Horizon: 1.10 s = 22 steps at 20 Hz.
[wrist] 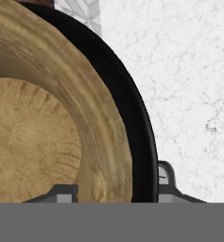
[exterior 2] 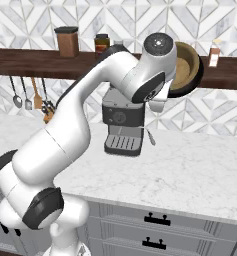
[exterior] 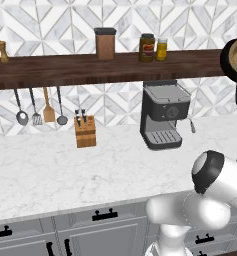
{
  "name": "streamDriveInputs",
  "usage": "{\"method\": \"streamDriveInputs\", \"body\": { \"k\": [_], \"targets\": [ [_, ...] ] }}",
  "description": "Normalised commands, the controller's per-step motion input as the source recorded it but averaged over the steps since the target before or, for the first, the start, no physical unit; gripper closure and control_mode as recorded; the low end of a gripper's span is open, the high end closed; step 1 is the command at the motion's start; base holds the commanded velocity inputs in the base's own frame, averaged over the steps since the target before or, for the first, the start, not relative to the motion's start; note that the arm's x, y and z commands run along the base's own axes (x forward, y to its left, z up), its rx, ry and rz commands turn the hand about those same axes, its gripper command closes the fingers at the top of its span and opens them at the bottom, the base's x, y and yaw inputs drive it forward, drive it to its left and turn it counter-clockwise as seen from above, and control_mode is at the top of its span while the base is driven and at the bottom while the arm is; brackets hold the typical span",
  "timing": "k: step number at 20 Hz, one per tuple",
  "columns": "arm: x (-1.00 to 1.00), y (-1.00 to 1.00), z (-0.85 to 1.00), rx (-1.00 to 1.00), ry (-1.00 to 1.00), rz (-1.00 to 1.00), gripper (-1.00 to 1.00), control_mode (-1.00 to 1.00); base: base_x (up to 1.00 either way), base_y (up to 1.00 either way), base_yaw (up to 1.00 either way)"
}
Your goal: Pick up the bowls on the counter and stack them on top of one another in the open cabinet. Place the smaller bowl on top of the larger bowl.
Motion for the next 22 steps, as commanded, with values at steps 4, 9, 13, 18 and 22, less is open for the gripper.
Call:
{"method": "streamDriveInputs", "body": {
  "k": [4,9,13,18,22],
  "targets": [
    [0.89,0.00,0.26,0.17,0.02,0.02,1.00,-1.00,0.00,0.00,0.00],
    [0.98,0.00,0.42,0.16,0.01,0.05,1.00,-1.00,0.00,0.00,0.00],
    [1.00,0.13,0.01,0.09,0.00,0.05,1.00,-1.00,0.00,0.00,0.00],
    [1.00,0.25,-0.20,0.01,0.00,0.04,-1.00,-1.00,0.00,0.00,0.00],
    [0.55,0.09,-0.15,0.00,0.00,0.00,-1.00,-1.00,0.00,0.00,0.00]
  ]
}}
